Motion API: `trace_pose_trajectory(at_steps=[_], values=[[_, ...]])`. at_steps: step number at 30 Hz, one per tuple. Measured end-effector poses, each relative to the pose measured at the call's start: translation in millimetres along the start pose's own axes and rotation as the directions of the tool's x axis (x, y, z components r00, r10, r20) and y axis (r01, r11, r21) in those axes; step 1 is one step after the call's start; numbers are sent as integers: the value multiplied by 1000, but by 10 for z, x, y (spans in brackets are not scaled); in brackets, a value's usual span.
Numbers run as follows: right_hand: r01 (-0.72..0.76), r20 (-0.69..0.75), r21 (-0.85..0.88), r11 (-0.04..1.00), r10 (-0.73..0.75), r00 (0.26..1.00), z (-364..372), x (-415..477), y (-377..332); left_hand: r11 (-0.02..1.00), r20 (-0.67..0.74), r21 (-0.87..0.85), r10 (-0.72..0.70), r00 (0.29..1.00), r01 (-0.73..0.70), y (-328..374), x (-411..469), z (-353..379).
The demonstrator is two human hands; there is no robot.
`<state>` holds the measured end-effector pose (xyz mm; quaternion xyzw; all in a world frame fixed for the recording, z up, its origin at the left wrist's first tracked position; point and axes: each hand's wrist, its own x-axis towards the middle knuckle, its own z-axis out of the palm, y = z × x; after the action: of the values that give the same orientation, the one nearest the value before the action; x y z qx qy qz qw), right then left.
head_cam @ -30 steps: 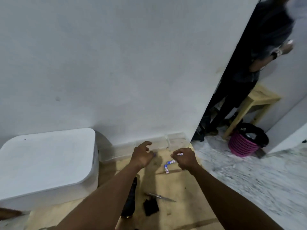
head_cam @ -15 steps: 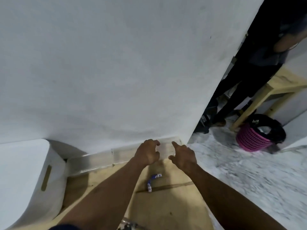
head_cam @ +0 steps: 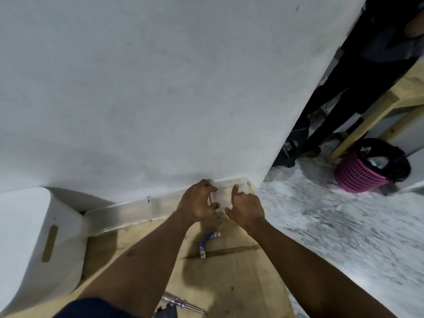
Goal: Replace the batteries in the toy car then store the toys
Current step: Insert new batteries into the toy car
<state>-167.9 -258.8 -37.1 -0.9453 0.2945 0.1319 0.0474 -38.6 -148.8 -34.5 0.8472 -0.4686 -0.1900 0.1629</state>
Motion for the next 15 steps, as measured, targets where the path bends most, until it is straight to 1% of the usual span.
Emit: trace_pose_trajectory(at_steps=[3,9,12,15], values=[[-38,2,-4,999,38,999,19,-11,-62,1000,-17,4,4,1000,-4,-14,12,12],[-87,-8,19,996,87,996,37,-6,-166,1000,-4,14,-3,1000,3,-57,15,90],[-64,-14,42,997,65,998,-5,-15,-164,997,15,66,35,999,-36,-90,25,87],[-34,-25,18,999,34,999,-121,-16,-120,988,37,127,86,996,-90,-113,42,51]])
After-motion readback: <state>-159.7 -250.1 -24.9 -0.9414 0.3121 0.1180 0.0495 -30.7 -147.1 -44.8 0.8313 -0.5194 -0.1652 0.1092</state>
